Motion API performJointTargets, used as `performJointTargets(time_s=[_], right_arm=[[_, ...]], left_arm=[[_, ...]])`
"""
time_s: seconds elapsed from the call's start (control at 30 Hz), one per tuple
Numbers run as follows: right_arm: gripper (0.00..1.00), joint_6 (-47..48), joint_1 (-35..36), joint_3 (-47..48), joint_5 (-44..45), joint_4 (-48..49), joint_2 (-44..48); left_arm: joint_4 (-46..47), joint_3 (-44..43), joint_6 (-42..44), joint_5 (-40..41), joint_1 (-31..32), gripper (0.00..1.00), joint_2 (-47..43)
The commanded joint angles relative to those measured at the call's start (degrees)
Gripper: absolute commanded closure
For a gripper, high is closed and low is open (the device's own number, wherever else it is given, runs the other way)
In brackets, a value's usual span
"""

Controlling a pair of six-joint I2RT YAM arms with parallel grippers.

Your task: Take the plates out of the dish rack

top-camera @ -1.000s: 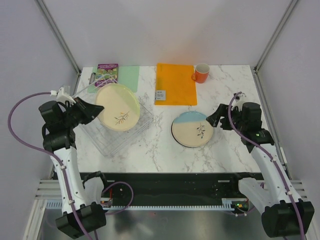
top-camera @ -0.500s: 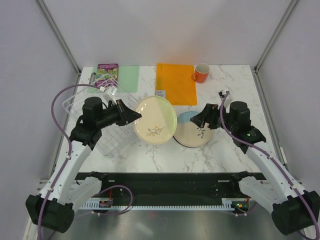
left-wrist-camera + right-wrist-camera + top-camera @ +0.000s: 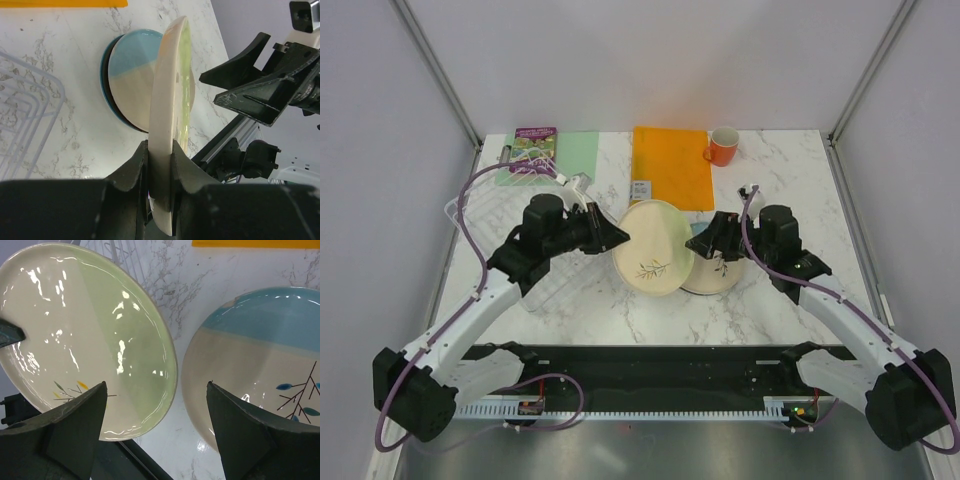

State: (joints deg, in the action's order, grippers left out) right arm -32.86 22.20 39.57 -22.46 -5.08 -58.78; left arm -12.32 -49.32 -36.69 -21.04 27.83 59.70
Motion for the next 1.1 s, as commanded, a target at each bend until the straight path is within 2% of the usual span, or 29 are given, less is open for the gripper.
performJointTargets(time_s=[0.0,0.17,0.47,0.5,0.57,0.6,0.67,0.7,0.73,0.93,0.97,1.07], right_arm=[[0.12,-1.0,0.3,-1.7,0.5,6.0,-0.8],[0.12,-2.5,0.2,-3.6,-0.9,10.9,-2.2],[0.16,-6.3,0.3,-6.3,-6.4,21.2,-4.9],[0.24,-6.5,0.3,-6.5,-6.8,21.9,-5.0],[0.34,-7.7,0.2,-7.5,-8.6,25.3,-5.5],[0.50,-8.1,0.2,-7.8,-9.4,26.7,-5.6],[0.65,-10.2,0.2,-8.8,-11.3,30.3,-6.0],[0.90,-10.7,0.2,-9.1,-11.4,30.8,-6.1],[1.00,-11.1,0.3,-9.6,-11.4,31.3,-5.6],[1.00,-9.1,0.2,-8.7,-8.3,25.8,0.2],[1.00,-8.1,0.2,-8.5,-6.7,23.2,1.0],[1.00,-7.0,0.2,-6.6,-4.4,18.4,4.2]], left_arm=[[11.2,-4.6,-4.9,-1.4,0.9,0.98,-2.7],[12.0,-4.6,-5.1,-4.6,0.9,0.98,-3.7],[27.0,1.9,-12.0,-10.8,0.9,0.98,-1.8],[27.3,2.4,-12.4,-11.1,0.9,0.98,-1.6],[30.1,3.1,-13.1,-12.0,0.9,0.98,-0.6],[31.0,3.4,-13.8,-12.7,0.9,0.98,-0.3],[33.3,4.6,-14.5,-13.2,0.9,0.98,0.7],[33.7,5.3,-14.6,-12.8,1.0,0.98,0.9],[33.7,5.4,-14.5,-12.5,0.9,0.98,1.0],[21.9,3.4,-6.0,-6.6,0.9,0.96,0.9],[20.6,3.1,-5.1,-5.1,0.9,0.89,1.0],[15.4,2.4,-1.7,-0.9,0.9,0.81,1.2]])
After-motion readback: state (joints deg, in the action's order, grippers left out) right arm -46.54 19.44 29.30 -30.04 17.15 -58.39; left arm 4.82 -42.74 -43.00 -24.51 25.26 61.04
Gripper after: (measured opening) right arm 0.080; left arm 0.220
